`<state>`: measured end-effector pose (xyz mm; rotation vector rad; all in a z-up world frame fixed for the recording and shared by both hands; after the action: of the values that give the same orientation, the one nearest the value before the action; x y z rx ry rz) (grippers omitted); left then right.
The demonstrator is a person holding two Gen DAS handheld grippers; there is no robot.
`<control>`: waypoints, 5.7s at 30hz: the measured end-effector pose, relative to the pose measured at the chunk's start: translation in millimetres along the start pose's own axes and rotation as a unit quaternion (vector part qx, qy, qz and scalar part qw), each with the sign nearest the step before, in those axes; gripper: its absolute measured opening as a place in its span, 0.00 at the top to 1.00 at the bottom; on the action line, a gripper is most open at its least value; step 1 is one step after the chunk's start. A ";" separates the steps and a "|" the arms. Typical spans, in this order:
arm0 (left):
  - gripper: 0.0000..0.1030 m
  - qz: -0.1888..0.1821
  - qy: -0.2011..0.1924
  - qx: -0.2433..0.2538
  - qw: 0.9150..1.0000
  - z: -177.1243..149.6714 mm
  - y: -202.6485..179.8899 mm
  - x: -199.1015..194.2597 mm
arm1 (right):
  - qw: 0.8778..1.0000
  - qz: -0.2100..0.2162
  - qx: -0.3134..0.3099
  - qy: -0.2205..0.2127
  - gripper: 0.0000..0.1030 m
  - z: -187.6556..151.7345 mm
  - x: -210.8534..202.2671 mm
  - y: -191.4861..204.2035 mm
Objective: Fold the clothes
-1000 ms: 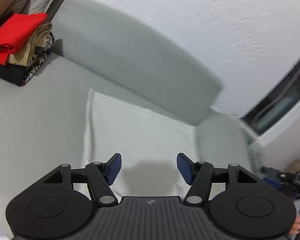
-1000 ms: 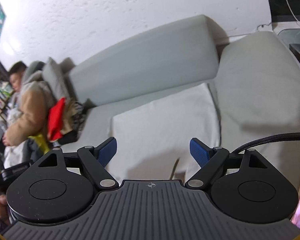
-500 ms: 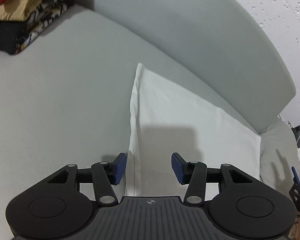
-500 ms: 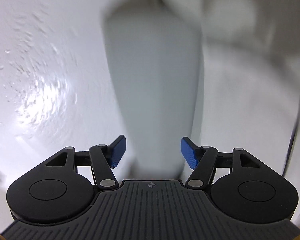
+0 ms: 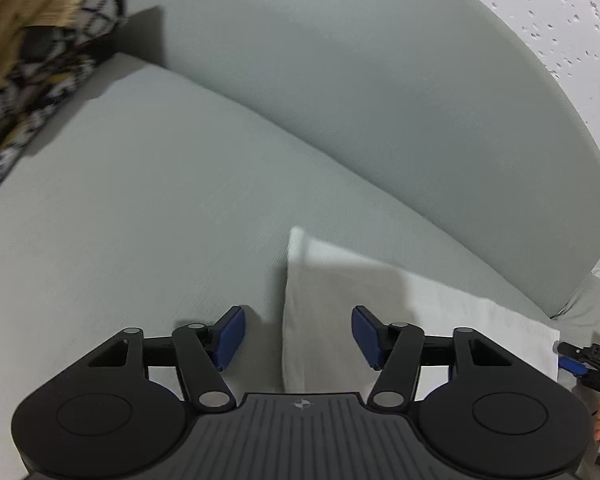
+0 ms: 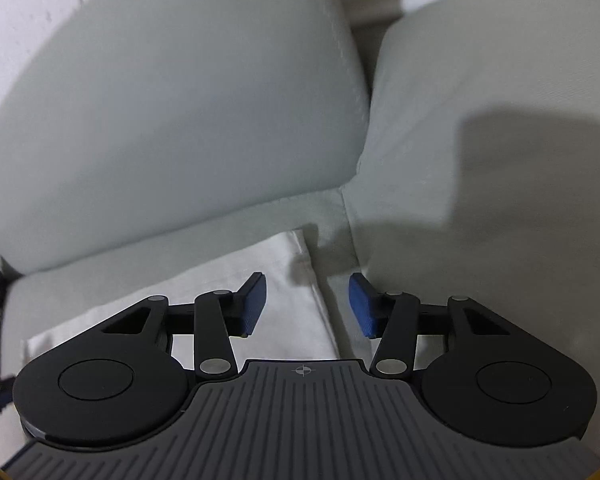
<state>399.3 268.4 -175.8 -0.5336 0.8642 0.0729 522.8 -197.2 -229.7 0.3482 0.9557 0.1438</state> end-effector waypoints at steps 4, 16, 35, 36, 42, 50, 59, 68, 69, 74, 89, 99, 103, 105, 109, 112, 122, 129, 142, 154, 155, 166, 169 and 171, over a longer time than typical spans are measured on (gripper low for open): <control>0.62 -0.012 -0.006 0.020 1.000 11.3 -0.4 15.1 | 1.000 0.012 -0.008 -0.002 0.53 12.6 18.9 -3.4; 0.85 -0.025 0.001 0.005 1.000 17.0 10.4 12.3 | 0.999 0.031 -0.024 0.004 0.50 19.8 18.4 -10.3; 1.00 -0.036 -0.039 0.042 0.998 23.6 -8.1 -63.8 | 0.998 0.007 -0.023 -0.065 0.95 22.7 -43.6 -25.2; 1.00 -0.044 -0.047 0.040 0.997 20.1 -12.4 -77.3 | 0.997 0.018 -0.014 -0.070 0.95 19.2 -59.5 -26.2; 1.00 -0.079 -0.079 0.061 0.992 -30.3 -34.4 -179.5 | 0.992 0.086 0.019 -0.091 0.95 -30.2 -157.0 4.8; 0.99 -0.021 -0.048 0.171 0.984 -159.3 -50.6 -218.1 | 0.989 0.076 0.112 -0.066 0.95 -135.1 -229.5 -67.2; 0.99 0.041 -0.090 0.135 0.986 -219.5 -62.1 -240.9 | 0.981 0.055 0.172 -0.065 0.95 -222.9 -268.5 -105.5; 0.99 0.078 -0.101 0.157 0.979 -256.7 -71.5 -271.3 | 0.987 0.032 0.127 -0.090 0.95 -261.0 -308.2 -109.5; 0.99 0.085 -0.096 0.154 0.980 -260.9 -69.3 -269.4 | 0.988 0.024 0.128 -0.088 0.95 -268.1 -311.5 -111.8; 0.92 0.132 -0.054 0.143 0.979 -287.9 -54.8 -265.6 | 0.990 0.012 0.124 -0.070 0.95 -294.1 -320.0 -112.8; 0.62 -0.010 0.018 0.121 0.992 -365.0 -95.5 -279.7 | 0.997 0.059 0.042 0.014 0.56 -384.5 -329.3 -36.2; 0.52 -0.013 0.059 0.122 0.991 -391.1 -99.5 -264.3 | 0.995 0.087 0.020 0.050 0.52 -415.9 -310.5 -6.5; 0.49 -0.014 0.069 0.112 0.991 -395.6 -96.8 -262.8 | 0.994 0.088 0.030 0.065 0.51 -424.8 -314.0 -7.2; 0.48 -0.015 0.070 0.115 0.991 -395.4 -97.9 -263.7 | 0.993 0.090 0.029 0.068 0.50 -427.3 -312.5 -5.3; 0.43 -0.008 0.083 0.120 0.989 -400.8 -98.6 -261.9 | 0.993 0.090 0.027 0.072 0.48 -431.8 -313.4 -3.5; 0.42 -0.008 0.090 0.109 0.990 -403.0 -94.9 -260.1 | 0.993 0.089 0.027 0.072 0.48 -433.5 -314.4 -3.2; 0.43 -0.042 0.083 -0.009 0.996 -398.8 -62.7 -257.7 | 0.990 0.095 0.099 0.039 0.43 -418.7 -317.6 -26.4; 0.43 -0.031 0.071 -0.106 0.991 -398.5 -29.6 -257.7 | 0.987 0.094 0.128 0.037 0.43 -416.2 -312.8 -34.9; 0.48 -0.028 0.004 -0.172 0.985 -379.3 -9.7 -249.9 | 0.974 0.081 0.209 -0.039 0.47 -391.2 -315.4 -77.3; 0.52 -0.073 -0.002 -0.092 0.993 -379.4 -40.0 -246.2 | 0.929 0.182 0.322 -0.006 0.49 -394.6 -277.7 -91.5; 0.52 -0.075 -0.002 -0.086 0.993 -379.6 -41.6 -245.5 | 0.926 0.186 0.328 -0.025 0.49 -391.3 -279.6 -93.1; 0.52 -0.078 0.003 -0.080 0.994 -383.2 -40.8 -240.2 | 0.918 0.211 0.329 -0.067 0.49 -371.7 -270.6 -86.7; 0.52 -0.078 -0.007 -0.086 0.993 -381.0 -39.8 -241.1 | 0.900 0.270 0.333 -0.076 0.64 -364.2 -292.9 -76.8; 0.52 -0.077 -0.011 -0.094 0.993 -381.0 -35.4 -243.2 | 0.905 0.286 0.298 -0.099 0.64 -358.0 -324.3 -66.4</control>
<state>-18.9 93.4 -181.9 -0.7726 0.7964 0.0187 41.6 -266.2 -190.9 1.1906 0.6536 0.3457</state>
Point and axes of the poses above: each gripper's, at about its wrist camera, not at the fingertips, and x roughly the way its jaws point, y to its left, z to its top, the point moved 7 cm from there along x, roughly the way its jaws point, and after that the axes turned 1 degree about x, right-handed, at the moved point
